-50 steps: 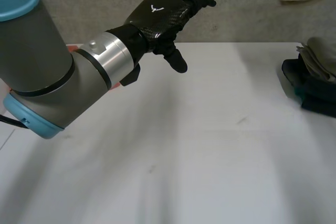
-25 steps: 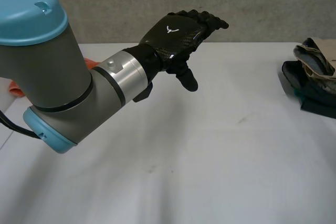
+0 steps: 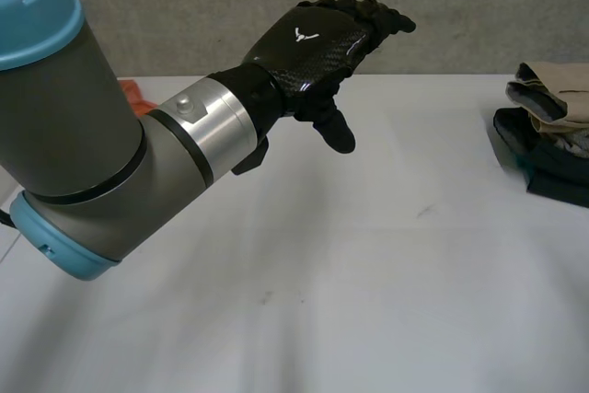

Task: Fold the laundry.

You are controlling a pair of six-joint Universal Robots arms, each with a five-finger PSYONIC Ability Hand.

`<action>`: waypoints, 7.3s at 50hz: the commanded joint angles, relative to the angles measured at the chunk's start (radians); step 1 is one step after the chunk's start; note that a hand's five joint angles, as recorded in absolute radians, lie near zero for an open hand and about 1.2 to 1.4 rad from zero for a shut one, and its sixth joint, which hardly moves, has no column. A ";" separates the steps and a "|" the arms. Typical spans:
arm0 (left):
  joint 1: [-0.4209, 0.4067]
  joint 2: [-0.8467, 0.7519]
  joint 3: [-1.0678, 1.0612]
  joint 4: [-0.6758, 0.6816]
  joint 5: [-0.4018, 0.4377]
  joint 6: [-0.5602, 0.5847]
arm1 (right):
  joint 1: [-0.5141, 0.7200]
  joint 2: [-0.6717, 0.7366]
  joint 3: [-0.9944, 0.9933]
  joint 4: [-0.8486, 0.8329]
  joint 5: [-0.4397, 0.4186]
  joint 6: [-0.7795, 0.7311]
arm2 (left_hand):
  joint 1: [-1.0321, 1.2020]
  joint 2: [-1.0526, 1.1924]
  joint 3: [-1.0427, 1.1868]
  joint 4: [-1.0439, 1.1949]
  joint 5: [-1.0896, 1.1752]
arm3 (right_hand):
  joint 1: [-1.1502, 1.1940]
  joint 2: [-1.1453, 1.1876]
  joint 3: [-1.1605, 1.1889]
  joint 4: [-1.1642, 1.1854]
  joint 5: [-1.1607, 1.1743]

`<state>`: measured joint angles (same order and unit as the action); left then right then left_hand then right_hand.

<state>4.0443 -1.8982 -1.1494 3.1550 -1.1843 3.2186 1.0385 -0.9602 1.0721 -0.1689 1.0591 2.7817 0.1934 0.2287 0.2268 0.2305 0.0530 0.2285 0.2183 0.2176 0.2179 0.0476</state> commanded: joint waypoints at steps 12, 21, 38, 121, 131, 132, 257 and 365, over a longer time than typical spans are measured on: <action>0.059 0.110 -0.004 0.042 -0.099 0.010 | 0.363 -0.399 0.373 -0.368 -0.052 -0.151 | 0.088 0.052 0.054 0.051 0.054 | -0.054 -0.044 -0.043 -0.043 -0.048; 0.439 -0.031 -0.012 0.054 -0.150 0.159 | 0.567 -0.427 0.667 -0.370 -0.128 -0.211 | 0.091 0.055 0.057 0.053 0.056 | -0.054 -0.044 -0.043 -0.043 -0.048; 0.688 -0.666 0.200 0.255 -0.087 0.626 | 0.589 -0.359 0.841 -0.305 -0.022 -0.330 | 0.111 0.076 0.078 0.074 0.077 | -0.054 -0.044 -0.043 -0.043 -0.048; 0.544 -0.226 -0.414 0.250 -0.133 0.553 | 1.109 -0.319 0.842 -0.024 0.278 -0.125 | 0.187 0.152 0.154 0.150 0.153 | -0.017 -0.007 -0.006 -0.007 -0.011; 0.568 -0.306 -0.340 0.249 -0.061 0.550 | 1.147 -0.197 0.784 -0.158 0.311 -0.142 | 0.231 0.196 0.198 0.194 0.197 | 0.264 0.274 0.275 0.275 0.270; 0.568 -0.311 -0.337 0.249 -0.061 0.550 | 1.147 -0.190 0.780 -0.159 0.311 -0.142 | 0.231 0.196 0.198 0.194 0.197 | 0.320 0.330 0.331 0.330 0.326; 0.401 -0.107 -0.470 0.169 -0.373 0.435 | 0.664 -0.061 0.367 0.106 0.156 -0.393 | 1.203 1.168 1.169 1.166 1.169 | 1.168 1.178 1.179 1.178 1.174; 0.435 -0.582 -0.003 0.445 -0.166 0.460 | 0.577 -0.149 0.626 -0.020 0.289 -0.113 | 0.026 -0.009 -0.008 -0.011 -0.008 | 0.159 0.169 0.170 0.169 0.165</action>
<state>4.4728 -2.3768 -1.2787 3.5817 -1.3761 3.6769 1.6153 -1.1088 1.6879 -0.1783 1.3469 2.6698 0.1906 0.2057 0.2110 0.2032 0.0487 0.3122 0.3108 0.3168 0.3224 0.1591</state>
